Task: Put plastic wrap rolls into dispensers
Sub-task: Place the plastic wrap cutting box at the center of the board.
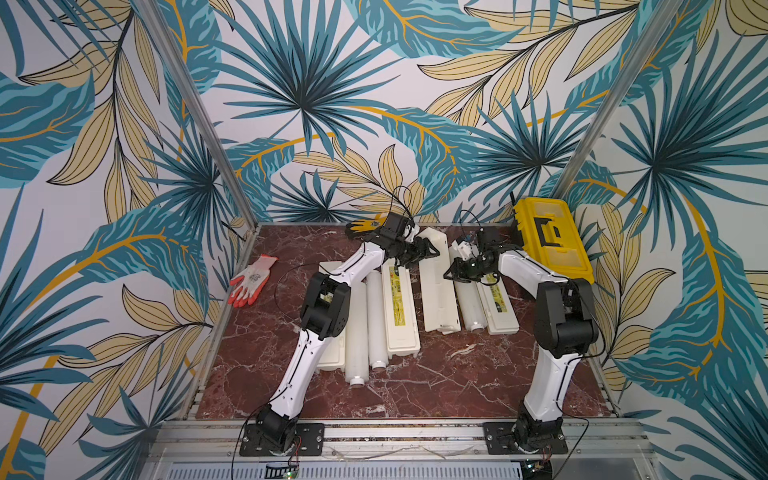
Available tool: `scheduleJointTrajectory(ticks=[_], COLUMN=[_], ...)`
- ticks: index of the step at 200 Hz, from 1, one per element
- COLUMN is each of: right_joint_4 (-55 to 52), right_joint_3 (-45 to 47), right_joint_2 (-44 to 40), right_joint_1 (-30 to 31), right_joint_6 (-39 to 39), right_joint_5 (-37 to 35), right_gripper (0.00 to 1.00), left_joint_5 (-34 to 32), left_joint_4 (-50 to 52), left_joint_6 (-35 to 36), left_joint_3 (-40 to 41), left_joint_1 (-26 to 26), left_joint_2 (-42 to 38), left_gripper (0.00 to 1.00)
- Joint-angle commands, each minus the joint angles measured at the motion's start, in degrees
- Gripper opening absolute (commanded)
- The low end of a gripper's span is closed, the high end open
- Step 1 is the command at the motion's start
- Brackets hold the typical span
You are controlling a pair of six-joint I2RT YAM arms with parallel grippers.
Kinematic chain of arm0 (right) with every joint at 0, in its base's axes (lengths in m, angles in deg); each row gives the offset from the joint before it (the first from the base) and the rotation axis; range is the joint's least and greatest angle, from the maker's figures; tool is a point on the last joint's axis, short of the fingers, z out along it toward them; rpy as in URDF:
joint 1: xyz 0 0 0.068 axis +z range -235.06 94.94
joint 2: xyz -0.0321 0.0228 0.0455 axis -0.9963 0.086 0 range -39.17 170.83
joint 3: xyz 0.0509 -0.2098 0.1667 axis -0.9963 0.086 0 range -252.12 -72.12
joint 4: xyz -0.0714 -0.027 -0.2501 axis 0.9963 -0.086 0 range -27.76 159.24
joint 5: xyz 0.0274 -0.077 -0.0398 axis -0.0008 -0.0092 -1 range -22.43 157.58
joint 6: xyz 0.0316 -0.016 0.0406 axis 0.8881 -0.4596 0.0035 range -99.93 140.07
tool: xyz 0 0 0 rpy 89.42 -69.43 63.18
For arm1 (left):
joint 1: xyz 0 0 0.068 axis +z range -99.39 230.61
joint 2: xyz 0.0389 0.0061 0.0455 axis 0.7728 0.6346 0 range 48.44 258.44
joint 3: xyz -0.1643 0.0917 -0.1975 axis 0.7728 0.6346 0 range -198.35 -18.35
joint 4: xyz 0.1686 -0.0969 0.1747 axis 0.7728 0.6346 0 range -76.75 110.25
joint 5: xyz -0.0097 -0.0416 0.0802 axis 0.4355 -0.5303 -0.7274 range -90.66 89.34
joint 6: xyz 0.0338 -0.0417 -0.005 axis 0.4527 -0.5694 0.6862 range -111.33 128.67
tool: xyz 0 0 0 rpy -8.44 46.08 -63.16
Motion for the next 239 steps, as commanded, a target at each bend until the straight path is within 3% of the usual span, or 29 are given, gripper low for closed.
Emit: scheduleJointTrajectory(ticks=[1, 44, 84, 122, 136, 157, 176, 202, 239], right_joint_4=[-1.17, -6.78, -15.47, -14.93, -16.08, -16.56, -16.81, -17.82, -20.95], right_joint_3=[0.76, -1.39, -8.58, -9.46, -10.62, -11.45, -11.73, -12.02, -14.55], right_joint_2=[0.25, 0.21, 2.92, 4.15, 5.27, 5.20, 3.77, 0.18, -3.74], right_joint_1=[1.11, 2.21, 4.63, 5.05, 5.51, 5.88, 5.96, 5.98, 4.97], right_joint_6=[0.52, 0.23, -0.20, 3.02, 3.24, 3.64, 4.05, 4.23, 0.22], right_joint_5=[-3.30, -10.47, -18.44, -18.18, -18.85, -19.40, -18.60, -20.52, -27.57], right_gripper=[0.05, 0.03, 0.08, 0.14, 0.21, 0.50, 0.69, 0.76, 0.78], left_joint_5=[-2.78, -8.72, -18.40, -17.61, -16.69, -16.62, -15.77, -14.63, -14.07], left_joint_4=[2.20, 4.01, 5.71, 5.66, 5.68, 5.77, 5.72, 5.74, 5.75], left_joint_6=[2.32, 5.77, 10.04, 12.28, 13.25, 14.80, 17.15, 19.26, 21.53], left_joint_3=[2.14, 2.99, 6.38, 5.80, 5.12, 5.02, 4.76, 5.26, 9.34], left_joint_1=[-0.23, -0.36, -0.59, -0.53, -0.50, -0.17, 0.96, 3.81, 6.99], left_joint_2=[-1.55, -5.80, -11.44, -12.22, -12.09, -13.14, -14.69, -17.42, -21.15], left_gripper=[0.99, 1.00, 1.00, 0.99, 0.99, 1.00, 1.00, 1.00, 0.99])
